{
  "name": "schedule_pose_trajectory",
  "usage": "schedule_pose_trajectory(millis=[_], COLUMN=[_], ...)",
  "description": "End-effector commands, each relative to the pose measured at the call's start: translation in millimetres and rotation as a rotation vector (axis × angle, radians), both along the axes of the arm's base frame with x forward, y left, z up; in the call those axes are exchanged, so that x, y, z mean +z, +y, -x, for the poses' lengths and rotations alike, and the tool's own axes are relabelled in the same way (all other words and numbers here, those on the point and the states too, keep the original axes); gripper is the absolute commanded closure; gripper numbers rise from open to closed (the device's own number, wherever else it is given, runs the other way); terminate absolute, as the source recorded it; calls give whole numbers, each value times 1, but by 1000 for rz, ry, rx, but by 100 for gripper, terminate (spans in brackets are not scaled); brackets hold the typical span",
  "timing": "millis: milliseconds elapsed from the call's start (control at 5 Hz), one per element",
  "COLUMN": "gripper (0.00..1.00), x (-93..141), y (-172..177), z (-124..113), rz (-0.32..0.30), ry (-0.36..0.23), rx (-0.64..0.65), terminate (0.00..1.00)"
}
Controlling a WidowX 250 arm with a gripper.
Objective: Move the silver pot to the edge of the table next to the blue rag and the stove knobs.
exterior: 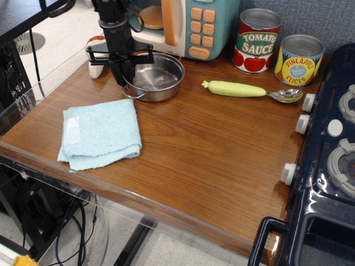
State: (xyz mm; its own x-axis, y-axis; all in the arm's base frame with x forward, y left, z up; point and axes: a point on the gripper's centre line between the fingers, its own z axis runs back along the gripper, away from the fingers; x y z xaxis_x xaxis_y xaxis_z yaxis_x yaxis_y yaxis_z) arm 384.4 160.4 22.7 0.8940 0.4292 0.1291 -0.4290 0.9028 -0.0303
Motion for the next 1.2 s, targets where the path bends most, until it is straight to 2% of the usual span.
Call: schedule_pose_trajectory(millis=[0, 200, 400, 600, 1000], gripper=[100, 100, 100, 100, 100], x=[57, 73, 86, 82, 62], y=[12, -6, -41, -84, -153], z=[10, 22, 37, 54, 80], rz=[23, 16, 17, 30, 48], ry=[-124, -150, -171, -178, -133], rx=[-13, -61, -133, -240, -417], terminate=[0, 0, 0, 0, 0])
